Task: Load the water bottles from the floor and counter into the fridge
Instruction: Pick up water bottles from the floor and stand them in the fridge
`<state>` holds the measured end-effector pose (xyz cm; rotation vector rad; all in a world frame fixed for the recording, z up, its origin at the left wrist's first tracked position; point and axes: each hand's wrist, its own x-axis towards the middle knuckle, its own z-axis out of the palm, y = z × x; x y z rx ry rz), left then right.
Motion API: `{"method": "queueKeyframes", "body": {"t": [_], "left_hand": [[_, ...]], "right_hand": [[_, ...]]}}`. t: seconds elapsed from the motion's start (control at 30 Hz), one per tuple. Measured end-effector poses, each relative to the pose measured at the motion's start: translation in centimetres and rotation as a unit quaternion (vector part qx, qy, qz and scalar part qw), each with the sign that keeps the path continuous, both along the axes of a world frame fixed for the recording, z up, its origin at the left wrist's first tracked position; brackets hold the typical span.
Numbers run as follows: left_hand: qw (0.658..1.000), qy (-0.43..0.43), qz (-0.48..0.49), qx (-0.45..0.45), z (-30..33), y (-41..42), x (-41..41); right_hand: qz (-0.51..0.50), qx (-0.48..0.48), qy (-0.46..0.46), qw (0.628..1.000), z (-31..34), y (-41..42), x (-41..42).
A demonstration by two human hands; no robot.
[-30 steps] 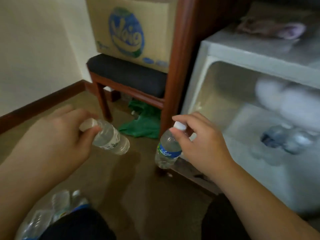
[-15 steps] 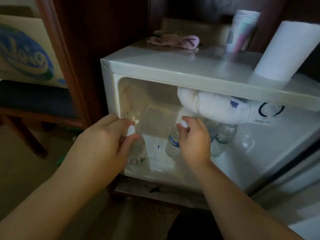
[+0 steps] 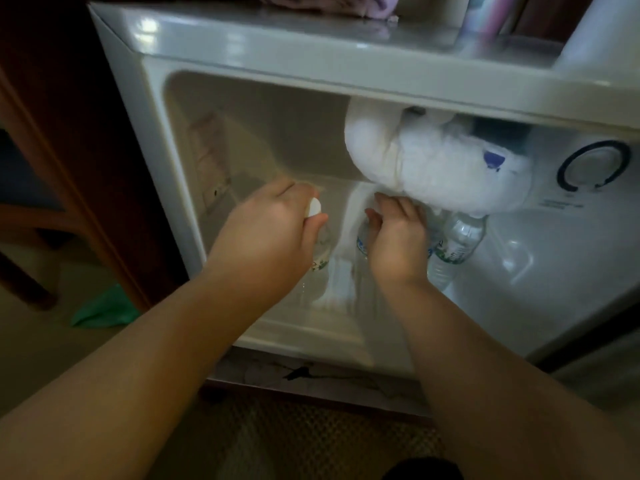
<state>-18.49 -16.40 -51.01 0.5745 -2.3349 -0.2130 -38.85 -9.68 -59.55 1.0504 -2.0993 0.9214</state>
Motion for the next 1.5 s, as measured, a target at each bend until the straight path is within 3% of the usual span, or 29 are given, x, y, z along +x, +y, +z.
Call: {"method": "queueKeyframes", "body": {"t": [0.17, 0.3, 0.43, 0.5, 0.6, 0.7, 0.8, 0.87, 1.3, 1.5], "left_hand": [[1.000, -0.005, -0.009, 0.021, -1.0, -1.5, -3.0], [0.999, -0.017, -0.012, 0.041, -1.6, -2.3, -5.5], [0.997, -0.037, -0.004, 0.070, -2.3, -2.9, -7.8], [0.996, -0.043, -0.005, 0.073, -2.6, -3.0, -8.7], [0.995, -0.058, -0.010, 0.081, -2.7, -3.3, -10.2], [0.992, -0.085, -0.006, 0.097, -2.3, -3.2, -11.6], [0.990, -0.093, -0.007, 0.107, -1.8, -2.6, -12.5], [0.989, -0.088, -0.007, 0.119, -1.7, -2.2, -12.5], [0.981, -0.082, -0.022, 0.175, -2.0, -2.5, -11.0], [0.973, -0.159, -0.034, 0.167, -2.3, -1.8, -6.9]], "right_hand": [[-0.039, 0.002, -0.026, 0.999, 0.2, -0.5, -1.1], [-0.048, 0.021, 0.019, 0.998, -0.2, -0.3, -1.3], [-0.007, 0.008, -0.077, 0.997, -1.7, 1.1, 1.1], [-0.011, 0.005, -0.075, 0.997, -2.6, 2.5, 2.6], [-0.020, 0.121, -0.061, 0.991, -4.0, 4.4, 4.4], [0.045, 0.324, -0.081, 0.941, -5.7, 4.8, 5.2], [0.137, 0.487, -0.162, 0.847, -8.1, 4.7, 5.4], [0.172, 0.547, -0.182, 0.799, -9.8, 4.9, 5.7], [0.143, 0.621, -0.180, 0.749, -10.1, 4.3, 6.4], [0.134, 0.645, -0.218, 0.720, -8.8, 3.6, 6.9]]}}
